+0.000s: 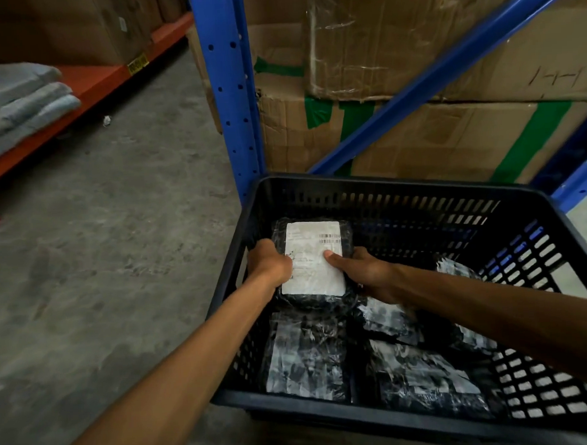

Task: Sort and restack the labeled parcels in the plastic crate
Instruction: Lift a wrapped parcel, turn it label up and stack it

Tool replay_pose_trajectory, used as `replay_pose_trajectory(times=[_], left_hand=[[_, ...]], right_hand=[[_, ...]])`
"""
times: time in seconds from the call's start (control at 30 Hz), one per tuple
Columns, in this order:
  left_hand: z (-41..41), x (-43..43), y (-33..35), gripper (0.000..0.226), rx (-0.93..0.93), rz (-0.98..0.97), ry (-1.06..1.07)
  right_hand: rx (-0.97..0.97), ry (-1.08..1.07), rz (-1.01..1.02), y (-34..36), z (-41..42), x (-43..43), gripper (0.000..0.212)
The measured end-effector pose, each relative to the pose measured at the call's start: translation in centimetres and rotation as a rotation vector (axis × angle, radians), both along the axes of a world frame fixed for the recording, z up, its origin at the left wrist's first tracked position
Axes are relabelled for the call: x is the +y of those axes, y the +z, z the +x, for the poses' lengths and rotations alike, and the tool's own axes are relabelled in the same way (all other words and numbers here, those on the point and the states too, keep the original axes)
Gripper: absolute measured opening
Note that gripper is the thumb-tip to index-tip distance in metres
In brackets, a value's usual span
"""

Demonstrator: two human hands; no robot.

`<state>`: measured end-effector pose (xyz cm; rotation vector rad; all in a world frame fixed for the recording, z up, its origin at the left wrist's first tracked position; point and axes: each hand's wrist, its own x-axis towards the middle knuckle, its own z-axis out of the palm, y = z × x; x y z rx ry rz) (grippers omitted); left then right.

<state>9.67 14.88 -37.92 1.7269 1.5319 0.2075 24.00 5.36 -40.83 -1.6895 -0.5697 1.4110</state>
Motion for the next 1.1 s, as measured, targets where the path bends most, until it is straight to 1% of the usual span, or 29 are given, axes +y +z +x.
replay_pose_trajectory(times=[0.07, 0.1, 0.13, 0.2, 0.23, 0.27, 0.33, 0.37, 0.43, 0.47, 0.5, 0.6, 0.67, 0.73, 0.77, 0.83, 0.87, 0.9, 0.93, 0.97, 1.0, 1.03, 1.1], left_hand=[[0.1, -0.1, -0.2, 0.017, 0.061, 0.032, -0.029], [0.2, -0.2, -0.2, 0.016, 0.076, 0.044, -0.035], [0.4, -0.1, -0.3, 0.015, 0.085, 0.054, -0.039], [0.7, 0.0, -0.3, 0.016, 0.106, 0.076, -0.039], [0.8, 0.1, -0.4, 0.017, 0.124, 0.083, -0.045], [0.9, 0.1, -0.5, 0.018, 0.142, 0.086, -0.063], [1.0, 0.2, -0.8, 0.019, 0.178, 0.096, -0.123], [0.9, 0.3, -1.0, 0.020, 0.197, 0.099, -0.153], [0.7, 0.3, -1.3, 0.021, 0.243, 0.110, -0.197], [0.8, 0.3, -1.5, 0.023, 0.269, 0.120, -0.210], [0.9, 0.2, -1.5, 0.024, 0.292, 0.131, -0.220], [1.1, 0.2, -1.0, 0.028, 0.322, 0.149, -0.239], [0.9, 0.1, -0.5, 0.028, 0.301, 0.141, -0.232], [0.7, -0.3, 0.5, 0.025, 0.267, 0.176, -0.235], [0.6, -0.6, 1.4, 0.023, 0.248, 0.241, -0.238], [0.5, -1.5, 3.4, 0.016, 0.205, 0.458, -0.253], [0.3, -2.0, 4.4, 0.012, 0.174, 0.545, -0.262], [0.0, -2.4, 5.1, 0.013, 0.165, 0.578, -0.283], [-0.5, -2.8, 5.5, 0.016, 0.199, 0.545, -0.324], [-1.0, -3.3, 5.5, 0.014, 0.264, 0.467, -0.374], [-1.6, -3.7, 5.0, 0.010, 0.349, 0.348, -0.426], [-2.3, -4.0, 4.6, 0.013, 0.424, 0.220, -0.457], [-3.4, -4.3, 3.2, 0.033, 0.482, -0.036, -0.442]], right_hand=[[-0.036, -0.015, 0.013, -0.9, -0.9, 0.6, 0.046], [-0.076, -0.032, 0.006, -1.3, -1.2, 0.7, 0.051], [-0.166, -0.026, -0.051, -1.6, -1.4, 0.9, 0.061], [-0.513, 0.066, -0.301, -2.1, -1.0, 1.1, 0.088], [-0.646, 0.104, -0.385, -2.2, -0.7, 1.1, 0.096], [-0.655, 0.107, -0.404, -2.4, -0.5, 1.1, 0.100], [-0.499, 0.067, -0.342, -2.5, -0.3, 1.2, 0.097], [-0.406, 0.037, -0.304, -2.6, -0.2, 1.3, 0.090], [-0.237, 0.008, -0.260, -2.2, -0.3, 1.5, 0.065], [-0.180, 0.015, -0.262, -1.6, -0.4, 1.6, 0.054], [-0.165, 0.021, -0.275, -1.1, -0.5, 1.7, 0.049], [-0.258, 0.073, -0.337, 0.6, -0.7, 1.8, 0.051], [-0.297, 0.119, -0.379, 1.9, -1.0, 1.4, 0.056], [-0.330, 0.085, -0.358, 2.0, -1.2, 0.8, 0.065], [-0.398, 0.044, -0.333, 1.8, -1.3, 0.3, 0.067], [-0.596, -0.047, -0.283, 1.4, -1.5, -1.2, 0.061], [-0.635, -0.065, -0.264, 1.2, -1.7, -2.1, 0.054], [-0.642, -0.066, -0.251, 1.0, -2.0, -3.0, 0.051], [-0.622, -0.049, -0.255, 0.9, -2.4, -4.0, 0.048], [-0.588, -0.034, -0.259, 0.8, -2.9, -4.7, 0.040], [-0.547, -0.024, -0.270, 0.7, -3.4, -5.2, 0.032], [-0.502, -0.006, -0.277, 0.6, -4.1, -5.4, 0.029], [-0.402, 0.061, -0.325, 0.3, -5.5, -5.6, 0.036]])
